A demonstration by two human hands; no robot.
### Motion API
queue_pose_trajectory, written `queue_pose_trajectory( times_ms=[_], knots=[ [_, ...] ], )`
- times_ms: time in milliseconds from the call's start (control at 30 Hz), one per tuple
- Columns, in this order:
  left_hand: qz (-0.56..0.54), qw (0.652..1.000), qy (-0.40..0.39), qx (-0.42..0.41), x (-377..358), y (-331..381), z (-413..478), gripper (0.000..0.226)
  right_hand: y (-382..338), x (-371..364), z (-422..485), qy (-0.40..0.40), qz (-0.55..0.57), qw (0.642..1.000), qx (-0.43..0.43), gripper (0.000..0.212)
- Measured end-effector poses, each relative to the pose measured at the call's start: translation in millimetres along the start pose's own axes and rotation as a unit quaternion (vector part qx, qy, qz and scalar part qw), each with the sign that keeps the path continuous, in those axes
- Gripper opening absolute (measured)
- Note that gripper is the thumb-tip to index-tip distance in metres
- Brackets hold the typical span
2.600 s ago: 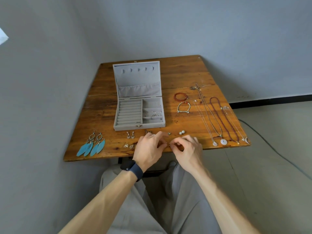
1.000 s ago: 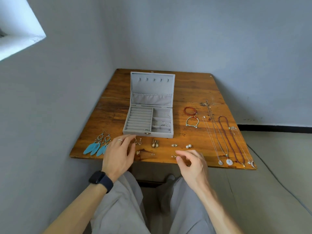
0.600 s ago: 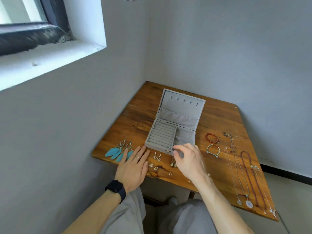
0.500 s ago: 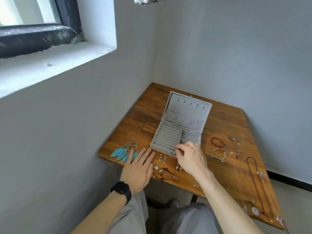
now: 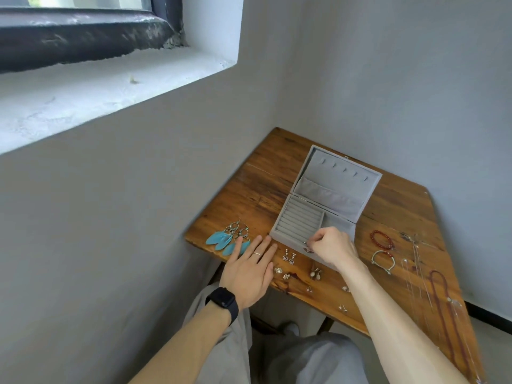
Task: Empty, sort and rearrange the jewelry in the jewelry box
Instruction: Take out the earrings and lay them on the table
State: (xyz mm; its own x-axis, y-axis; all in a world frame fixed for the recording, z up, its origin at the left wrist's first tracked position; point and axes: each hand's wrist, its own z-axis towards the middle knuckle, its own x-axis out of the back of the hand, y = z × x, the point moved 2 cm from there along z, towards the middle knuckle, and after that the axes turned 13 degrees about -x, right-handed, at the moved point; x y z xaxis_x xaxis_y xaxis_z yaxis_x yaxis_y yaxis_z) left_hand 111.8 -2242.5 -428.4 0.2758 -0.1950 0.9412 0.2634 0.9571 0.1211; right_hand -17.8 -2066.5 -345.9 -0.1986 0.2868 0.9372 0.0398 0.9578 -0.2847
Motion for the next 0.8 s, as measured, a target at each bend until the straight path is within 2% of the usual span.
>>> queue_pose_trajectory(
  times_ms=[267, 433, 533, 633, 700, 800],
  knots=[
    [0.006, 1.000, 0.009, -0.003, -3, -1, 0, 0.049, -16, -3, 0, 0.016, -0.157, 0.987, 0.009, 0.026],
    [0.004, 1.000, 0.009, -0.002, 1, 0, -1, 0.050, -16, -1, -3, -0.011, -0.151, 0.988, 0.012, 0.029],
    [0.010, 1.000, 0.004, -0.008, 5, 0, -1, 0.050, -7, 4, -9, -0.013, -0.021, 1.000, 0.007, 0.019],
    [0.017, 1.000, -0.003, -0.013, 7, 0, 0, 0.050, 11, 9, -29, -0.004, 0.180, 0.984, -0.007, 0.008],
    [0.022, 1.000, -0.009, -0.014, 8, -1, 1, 0.051, 25, 9, -49, -0.005, 0.303, 0.952, -0.031, 0.009],
    [0.032, 0.999, -0.019, -0.018, 12, 0, 2, 0.052, 56, 3, -80, -0.022, 0.471, 0.879, -0.076, 0.010]
  ],
)
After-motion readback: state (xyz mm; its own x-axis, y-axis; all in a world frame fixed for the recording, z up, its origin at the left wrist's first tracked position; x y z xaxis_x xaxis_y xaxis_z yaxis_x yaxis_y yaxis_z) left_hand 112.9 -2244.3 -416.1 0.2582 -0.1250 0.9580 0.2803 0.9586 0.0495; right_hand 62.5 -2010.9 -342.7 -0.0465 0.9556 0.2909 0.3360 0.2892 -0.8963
